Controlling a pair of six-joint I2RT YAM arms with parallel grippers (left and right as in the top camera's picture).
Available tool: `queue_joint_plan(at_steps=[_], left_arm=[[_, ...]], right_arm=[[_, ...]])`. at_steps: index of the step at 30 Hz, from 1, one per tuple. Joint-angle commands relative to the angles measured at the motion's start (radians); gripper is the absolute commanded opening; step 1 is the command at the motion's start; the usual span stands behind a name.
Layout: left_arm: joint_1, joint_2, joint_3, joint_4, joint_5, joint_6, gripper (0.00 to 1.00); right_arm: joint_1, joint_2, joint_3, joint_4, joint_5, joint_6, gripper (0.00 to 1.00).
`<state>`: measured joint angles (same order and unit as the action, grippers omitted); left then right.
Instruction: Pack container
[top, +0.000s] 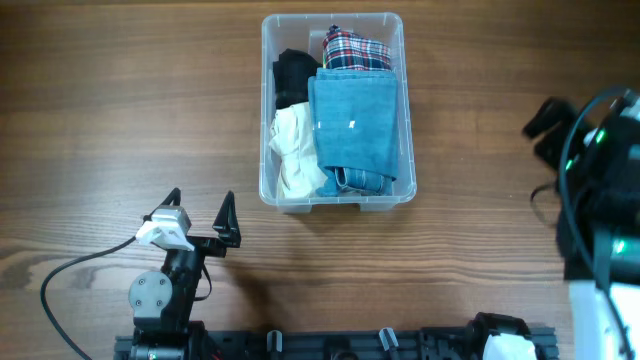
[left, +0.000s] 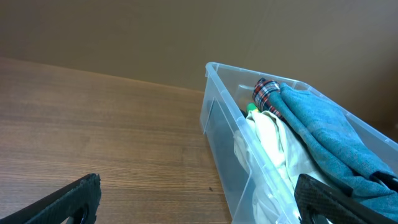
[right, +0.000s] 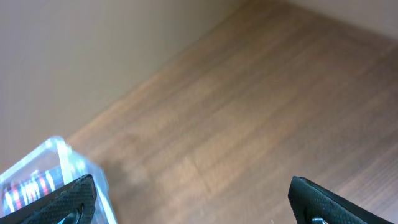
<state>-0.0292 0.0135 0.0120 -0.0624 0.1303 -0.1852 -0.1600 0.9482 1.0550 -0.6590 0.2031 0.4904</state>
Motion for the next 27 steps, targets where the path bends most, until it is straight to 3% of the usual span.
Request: queue_joint_plan(at_steps=[1, 6, 11, 14, 22, 27], left_arm=[[0.01, -0.011, -0.006, -0.003, -0.009, -0.002, 1.0], [0.01, -0.011, -0.006, -0.003, -0.009, -0.002, 1.0], [0.01, -0.011, -0.006, -0.003, -0.009, -0.002, 1.0], [0.01, -0.011, -0.006, -0.003, -0.009, -0.002, 1.0], [0.01, -0.011, -0.006, -0.003, -0.009, -0.002, 1.0], [0.01, -0.011, -0.006, -0.003, -0.009, -0.002, 1.0]], right_arm=[[0.026, -0.205, -0.191, 0.011, 0.04, 0.009, 1.0], [0.026, -0.432, -0.399, 0.13, 0.058, 0.0, 1.0], [0.066, -0.628, -0.616, 0.369, -0.097, -0.283, 1.0], [0.098, -0.712, -0.731, 0.497, -0.143, -0.368, 1.0], [0.116, -0.84, -0.937, 0.753, -0.233, -0.38, 1.0], [0.116, -0.883, -0.983, 0.775, -0.251, -0.379, 1.0]])
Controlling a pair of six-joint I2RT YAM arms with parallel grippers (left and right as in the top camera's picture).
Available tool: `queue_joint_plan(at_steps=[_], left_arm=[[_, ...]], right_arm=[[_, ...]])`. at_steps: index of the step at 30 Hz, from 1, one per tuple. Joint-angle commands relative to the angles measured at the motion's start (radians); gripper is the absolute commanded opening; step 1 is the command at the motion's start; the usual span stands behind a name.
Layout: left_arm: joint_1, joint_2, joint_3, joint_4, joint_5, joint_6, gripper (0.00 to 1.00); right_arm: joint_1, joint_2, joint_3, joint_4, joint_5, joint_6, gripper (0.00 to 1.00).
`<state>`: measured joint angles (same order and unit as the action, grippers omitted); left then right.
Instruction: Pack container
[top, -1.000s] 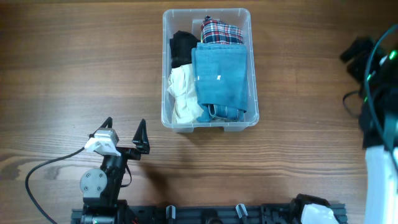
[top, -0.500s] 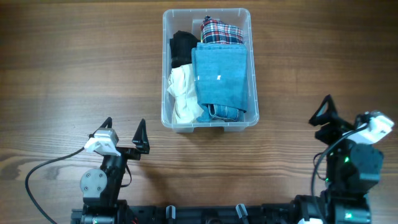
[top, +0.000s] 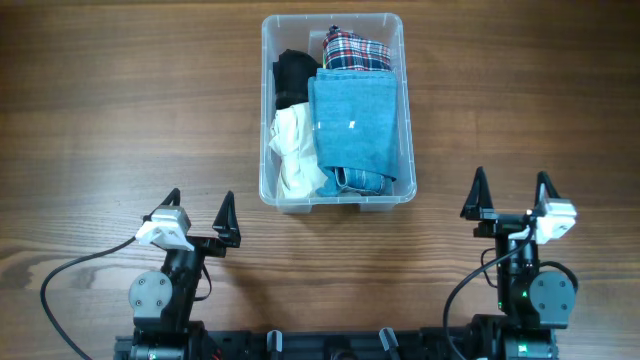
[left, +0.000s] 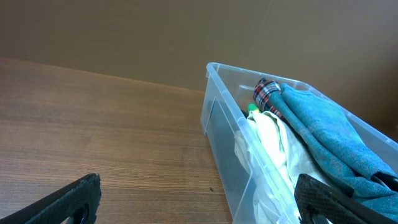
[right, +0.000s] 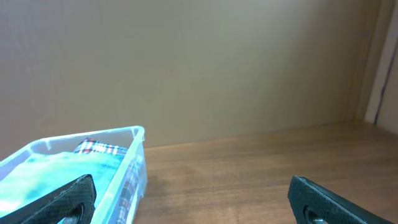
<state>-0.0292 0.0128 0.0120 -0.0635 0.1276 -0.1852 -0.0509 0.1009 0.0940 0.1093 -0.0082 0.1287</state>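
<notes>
A clear plastic container (top: 266, 110) stands at the table's far middle, filled with folded clothes: a blue towel (top: 354, 125) on top, a plaid cloth (top: 356, 52) behind it, a black garment (top: 292, 76) and a white cloth (top: 292, 150) at the left. My left gripper (top: 200, 217) rests open at the near left, nothing between its fingers. My right gripper (top: 511, 195) rests open at the near right, also holding nothing. The left wrist view shows the container (left: 217, 121) ahead to the right; the right wrist view shows the container (right: 134, 171) at the left.
Bare wooden table (top: 120, 100) lies on both sides of the container. A black cable (top: 70, 268) loops at the near left by the left arm's base. A wall rises behind the table in both wrist views.
The right arm was raised at the right edge, its camera tilted over bare table. Now it sits at the near right with its open gripper facing the container. The left arm has not moved.
</notes>
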Motion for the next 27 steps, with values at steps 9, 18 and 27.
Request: queue_joint_plan(at_steps=[9, 18, 27], left_arm=[[0.01, -0.01, -0.006, -0.002, -0.006, -0.002, 1.0], [0.01, -0.01, -0.006, -0.002, -0.006, -0.002, 1.0], [0.01, -0.01, -0.006, -0.002, -0.006, -0.002, 1.0]], right_arm=[[0.007, -0.098, -0.09, -0.003, -0.047, -0.025, 1.0], [0.007, -0.098, -0.089, -0.103, -0.101, -0.208, 1.0], [0.007, -0.097, -0.089, -0.103, -0.101, -0.208, 1.0]])
